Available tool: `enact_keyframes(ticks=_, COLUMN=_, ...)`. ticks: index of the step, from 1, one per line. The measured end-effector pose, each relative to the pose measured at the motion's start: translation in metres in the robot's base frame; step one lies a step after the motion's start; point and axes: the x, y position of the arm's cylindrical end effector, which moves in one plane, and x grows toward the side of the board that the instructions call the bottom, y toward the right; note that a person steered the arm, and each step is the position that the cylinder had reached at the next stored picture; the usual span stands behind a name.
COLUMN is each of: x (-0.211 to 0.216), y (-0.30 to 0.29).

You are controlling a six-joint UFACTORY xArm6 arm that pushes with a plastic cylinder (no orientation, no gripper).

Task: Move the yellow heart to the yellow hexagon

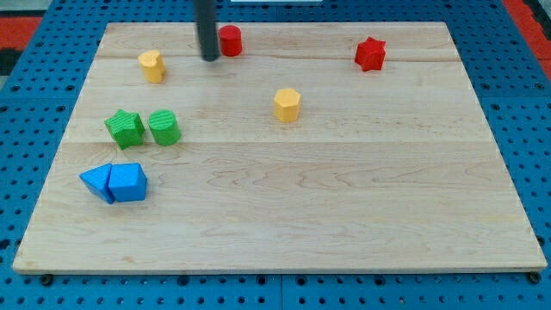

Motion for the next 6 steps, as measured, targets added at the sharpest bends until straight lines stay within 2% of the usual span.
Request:
enact_keyframes(ticks=1, x=-0.001, y=-0.068)
enact_keyframes(ticks=3, x=0.046, y=-0.087)
enact_keyframes(ticks=5, x=0.080, y=-0.050)
enact_keyframes(ticks=6, x=0.080, y=0.012)
